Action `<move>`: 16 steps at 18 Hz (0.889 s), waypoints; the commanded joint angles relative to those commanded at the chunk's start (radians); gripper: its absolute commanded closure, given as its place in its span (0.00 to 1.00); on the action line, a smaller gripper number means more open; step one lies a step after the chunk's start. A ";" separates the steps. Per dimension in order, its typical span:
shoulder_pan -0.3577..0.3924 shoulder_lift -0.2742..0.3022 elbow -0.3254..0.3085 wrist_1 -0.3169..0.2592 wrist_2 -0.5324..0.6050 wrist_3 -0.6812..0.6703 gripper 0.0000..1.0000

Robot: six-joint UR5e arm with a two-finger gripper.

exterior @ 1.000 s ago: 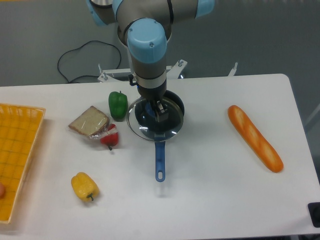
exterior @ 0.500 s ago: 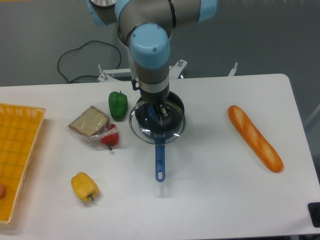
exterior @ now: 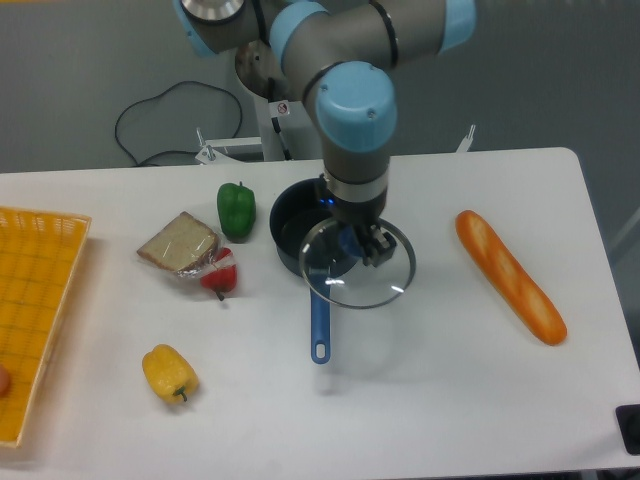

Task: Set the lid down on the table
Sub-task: 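Lift the glass lid off the saucepan and carry it beside the pan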

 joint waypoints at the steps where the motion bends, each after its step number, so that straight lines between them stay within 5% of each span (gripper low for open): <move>1: 0.002 -0.011 0.003 0.018 0.000 0.002 0.43; 16: 0.064 -0.127 0.006 0.091 0.000 0.003 0.43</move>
